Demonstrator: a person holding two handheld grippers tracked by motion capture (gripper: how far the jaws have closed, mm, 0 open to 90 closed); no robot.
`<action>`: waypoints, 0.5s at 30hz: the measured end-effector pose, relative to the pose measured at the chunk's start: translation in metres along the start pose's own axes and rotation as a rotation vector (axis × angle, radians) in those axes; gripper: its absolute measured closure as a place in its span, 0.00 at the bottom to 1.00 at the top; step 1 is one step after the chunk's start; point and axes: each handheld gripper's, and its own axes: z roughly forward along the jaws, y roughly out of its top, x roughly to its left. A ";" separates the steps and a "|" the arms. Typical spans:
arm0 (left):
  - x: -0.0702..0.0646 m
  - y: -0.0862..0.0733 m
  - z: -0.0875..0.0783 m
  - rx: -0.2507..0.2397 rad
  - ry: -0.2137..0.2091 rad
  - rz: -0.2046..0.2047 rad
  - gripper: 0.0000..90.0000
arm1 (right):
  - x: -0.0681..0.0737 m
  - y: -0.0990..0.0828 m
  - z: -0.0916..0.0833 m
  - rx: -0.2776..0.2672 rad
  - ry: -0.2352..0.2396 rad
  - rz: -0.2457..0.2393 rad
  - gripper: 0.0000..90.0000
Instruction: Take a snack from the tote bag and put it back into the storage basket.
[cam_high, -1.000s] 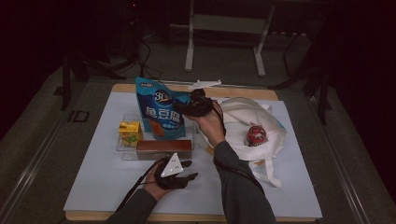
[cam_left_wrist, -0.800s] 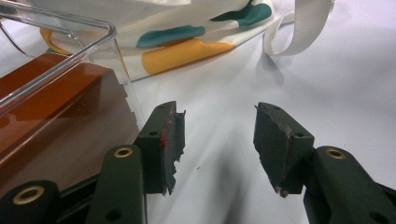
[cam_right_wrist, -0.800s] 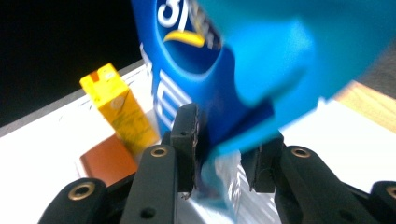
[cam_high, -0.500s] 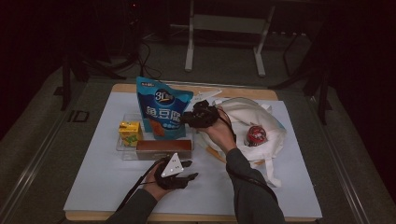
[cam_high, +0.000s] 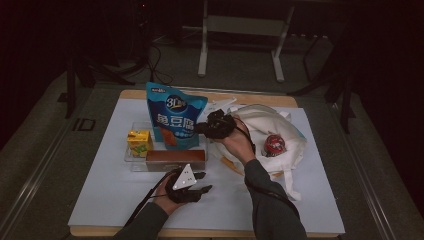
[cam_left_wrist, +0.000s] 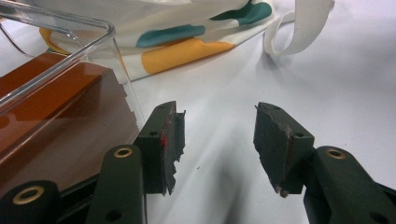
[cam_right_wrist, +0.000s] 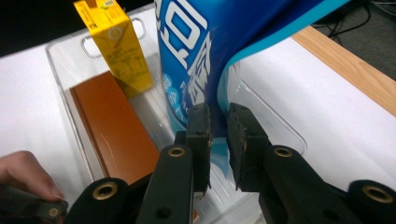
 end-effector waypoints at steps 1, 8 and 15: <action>0.000 0.000 0.000 0.000 -0.001 -0.002 0.55 | 0.001 0.000 0.001 0.018 -0.026 -0.007 0.92; 0.000 0.000 0.000 0.002 0.001 0.002 0.55 | 0.003 -0.001 0.013 0.064 -0.077 -0.015 0.97; 0.000 0.000 0.000 0.001 -0.001 0.000 0.55 | 0.008 0.004 0.019 0.065 -0.142 -0.022 1.00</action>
